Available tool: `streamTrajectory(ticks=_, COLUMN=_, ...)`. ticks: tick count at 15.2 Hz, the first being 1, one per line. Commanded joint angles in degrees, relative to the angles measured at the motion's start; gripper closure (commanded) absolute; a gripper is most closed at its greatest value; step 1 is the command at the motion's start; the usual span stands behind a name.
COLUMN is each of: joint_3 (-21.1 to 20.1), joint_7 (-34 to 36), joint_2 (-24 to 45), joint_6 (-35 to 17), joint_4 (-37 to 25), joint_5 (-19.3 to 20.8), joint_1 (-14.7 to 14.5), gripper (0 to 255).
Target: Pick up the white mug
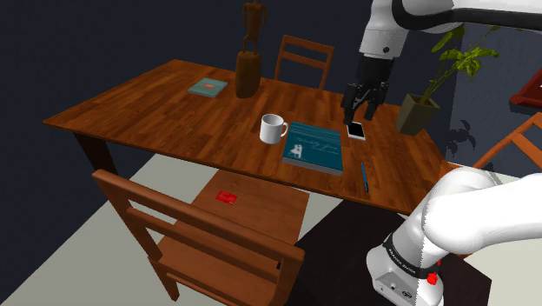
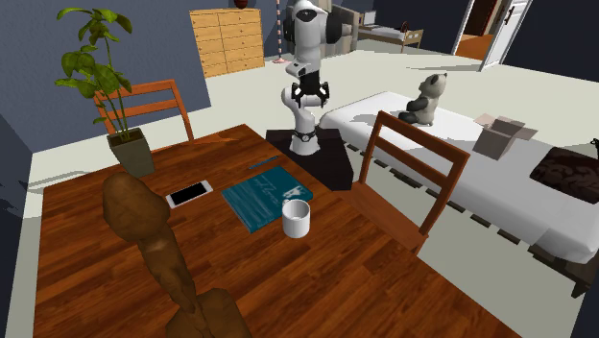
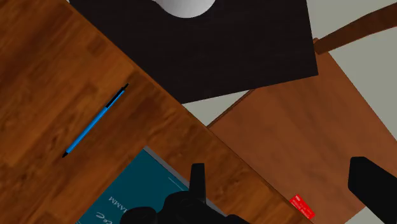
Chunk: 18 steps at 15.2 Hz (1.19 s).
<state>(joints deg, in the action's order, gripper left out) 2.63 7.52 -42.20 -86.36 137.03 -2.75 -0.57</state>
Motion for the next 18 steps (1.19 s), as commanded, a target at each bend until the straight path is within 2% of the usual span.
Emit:
streamTrajectory(ticks=1, joint_3=0.0, joint_7=0.0, joint_2=0.0, joint_6=0.0, joint_4=0.0, joint_5=0.0, joint_1=0.0, gripper=0)
streamTrajectory(ticks=9, joint_3=0.3, joint_7=-1.1, joint_2=15.7, joint_6=-13.4, joint_4=-3.5, joint_5=0.5, joint_1=-0.2, gripper=0)
streamTrajectory(ticks=18, joint_3=0.6, joint_7=-2.1, joint_2=34.7, joint_6=-24.1, joint_4=-13.3, joint_5=0.6, joint_1=-0.4, gripper=0)
